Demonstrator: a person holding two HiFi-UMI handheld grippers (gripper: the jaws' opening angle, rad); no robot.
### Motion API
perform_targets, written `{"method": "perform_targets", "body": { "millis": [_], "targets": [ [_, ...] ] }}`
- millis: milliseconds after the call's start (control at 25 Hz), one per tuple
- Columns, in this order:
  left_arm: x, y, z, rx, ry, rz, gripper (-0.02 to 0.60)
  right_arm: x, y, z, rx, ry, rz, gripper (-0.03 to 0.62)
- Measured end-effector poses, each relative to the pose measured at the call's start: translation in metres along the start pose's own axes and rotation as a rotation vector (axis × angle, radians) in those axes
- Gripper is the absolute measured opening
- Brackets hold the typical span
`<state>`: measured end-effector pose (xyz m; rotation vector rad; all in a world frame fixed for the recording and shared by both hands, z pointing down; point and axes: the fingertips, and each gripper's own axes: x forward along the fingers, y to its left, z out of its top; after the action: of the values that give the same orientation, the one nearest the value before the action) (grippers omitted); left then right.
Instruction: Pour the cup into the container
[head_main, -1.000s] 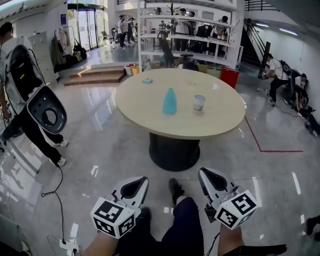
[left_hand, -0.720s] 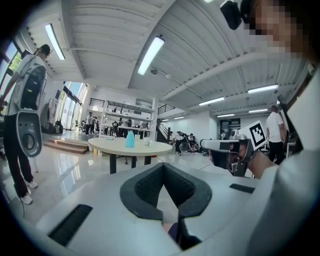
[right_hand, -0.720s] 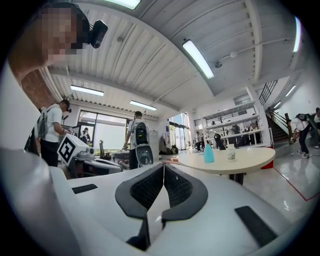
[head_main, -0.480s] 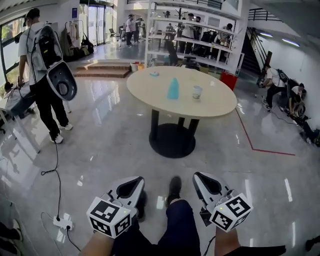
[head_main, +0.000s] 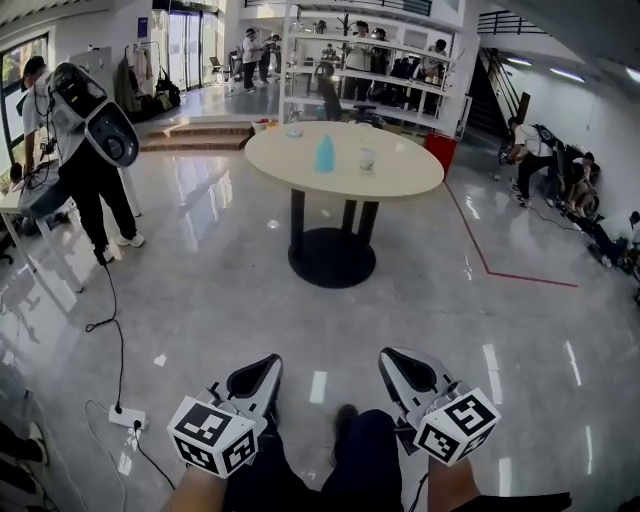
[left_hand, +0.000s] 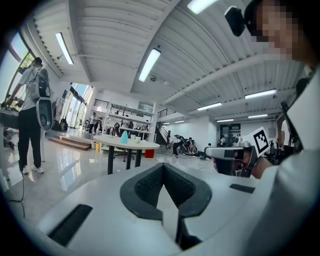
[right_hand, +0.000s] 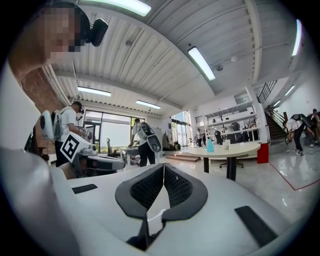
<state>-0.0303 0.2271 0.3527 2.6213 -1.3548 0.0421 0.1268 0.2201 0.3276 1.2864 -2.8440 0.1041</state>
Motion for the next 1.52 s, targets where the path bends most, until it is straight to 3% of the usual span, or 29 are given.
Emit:
{"method": "perform_targets", "body": {
  "millis": [240,880,1520],
  "targets": [
    [-0.057,-0.060,-0.020,0.017,0.018,-0.022,0.000,-0.066,0.045,-0.004,0.013,-0.018,-0.003,0.008],
    [-0.221,-0.169,-0.061,-0.017,-0.008,-0.008,0.000,-0.217,0.181,-0.023,0.003,-0.001,-0.002,0.008],
    [-0.276,-0.263,-0.070,0.014,0.003,-0.039,0.000,-0.325,0.214,-0.014,-0.002,-0.037,-0.030,0.008]
  ]
}}
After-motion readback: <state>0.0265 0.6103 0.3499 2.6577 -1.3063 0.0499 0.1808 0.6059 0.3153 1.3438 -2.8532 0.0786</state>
